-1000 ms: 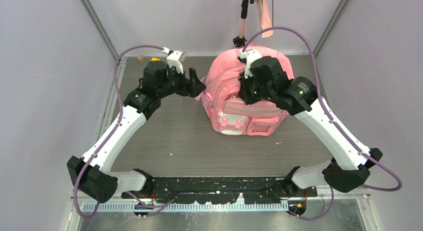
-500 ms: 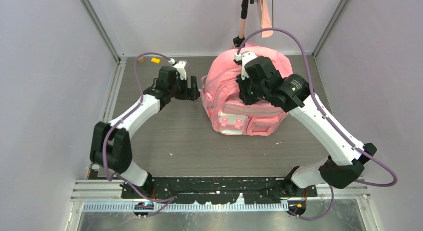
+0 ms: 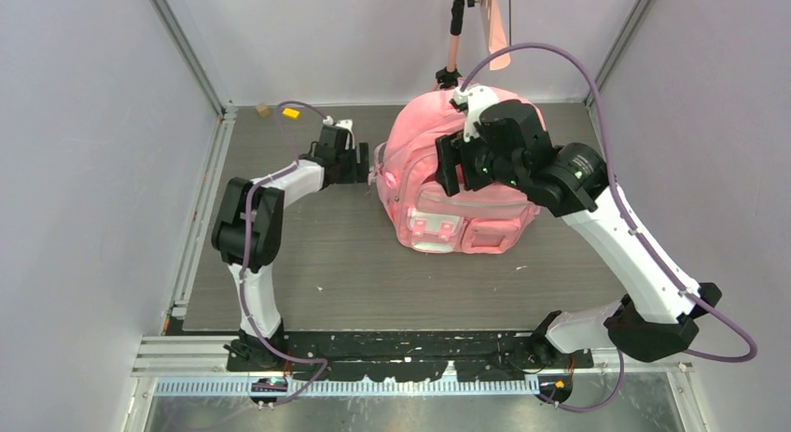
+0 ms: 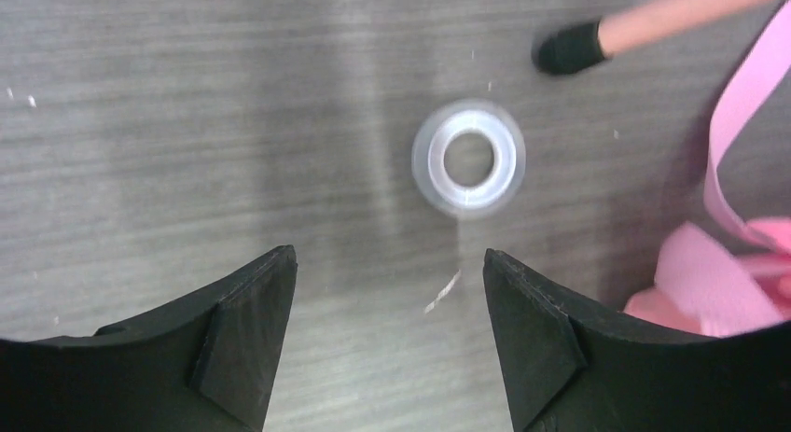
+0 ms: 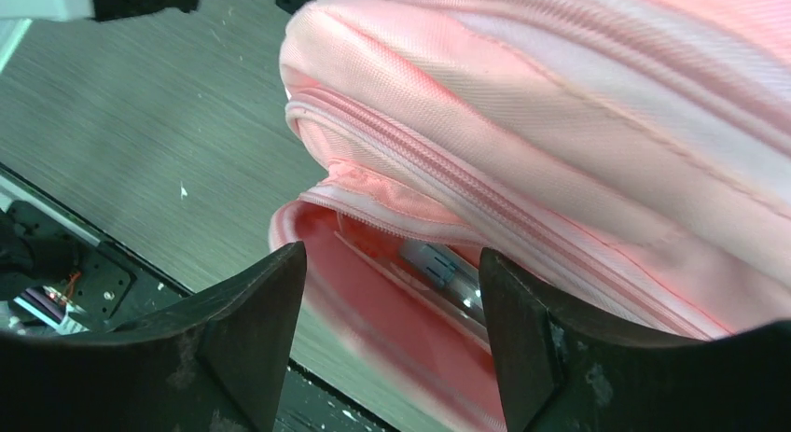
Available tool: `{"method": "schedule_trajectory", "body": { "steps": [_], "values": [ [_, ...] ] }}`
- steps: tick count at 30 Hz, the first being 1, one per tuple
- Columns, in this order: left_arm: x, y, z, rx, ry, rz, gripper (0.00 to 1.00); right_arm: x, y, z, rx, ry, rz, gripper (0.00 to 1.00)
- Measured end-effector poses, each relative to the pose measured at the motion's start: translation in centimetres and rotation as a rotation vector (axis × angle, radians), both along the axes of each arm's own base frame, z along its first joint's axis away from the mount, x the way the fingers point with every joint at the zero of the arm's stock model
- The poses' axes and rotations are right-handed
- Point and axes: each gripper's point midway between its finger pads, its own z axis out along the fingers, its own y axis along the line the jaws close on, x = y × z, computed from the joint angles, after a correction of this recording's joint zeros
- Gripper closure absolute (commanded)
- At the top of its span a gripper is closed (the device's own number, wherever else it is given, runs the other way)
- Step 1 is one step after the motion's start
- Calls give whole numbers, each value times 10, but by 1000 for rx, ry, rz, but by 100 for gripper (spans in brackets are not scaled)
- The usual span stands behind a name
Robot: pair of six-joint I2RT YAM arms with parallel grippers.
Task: Pack the student bag
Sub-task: Place the stationery in the student bag, then pick up the stationery from the center of the board.
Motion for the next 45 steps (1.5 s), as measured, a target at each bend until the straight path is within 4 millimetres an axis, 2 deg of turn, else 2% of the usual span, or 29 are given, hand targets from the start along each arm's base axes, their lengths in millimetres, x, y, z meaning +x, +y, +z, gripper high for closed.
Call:
{"method": "schedule_trajectory", "body": {
  "steps": [3, 7, 11, 13, 18, 21, 33, 40, 41, 45],
  "values": [
    [19, -2, -1, 6, -30, 16, 28, -1, -4, 18, 45, -59, -8, 25],
    [36, -5, -6, 15, -43, 28, 32, -5, -18, 49, 118, -175, -44, 24],
    [47, -7, -19, 33, -39, 24, 35, -9, -33, 70, 174, -270, -82, 24],
    [51, -11, -17, 34, -48, 20, 35, -9, -37, 76, 191, -300, -98, 24],
    [56, -17, -20, 72, -54, -6, 42, -3, -38, 72, 180, -310, -123, 24],
    [56, -22, -21, 95, -54, -28, 43, 0, -38, 63, 159, -299, -131, 24],
    [49, -31, -21, 205, -70, -111, 43, 2, -44, 65, 161, -320, -162, 23],
    [30, -28, -26, 207, -48, -124, 44, 3, -43, 60, 153, -314, -164, 23],
    [29, -28, -26, 206, -47, -125, 47, 4, -43, 60, 153, -314, -164, 23],
    [29, -29, -26, 201, -45, -131, 70, 4, -42, 57, 150, -312, -165, 23]
  ]
}}
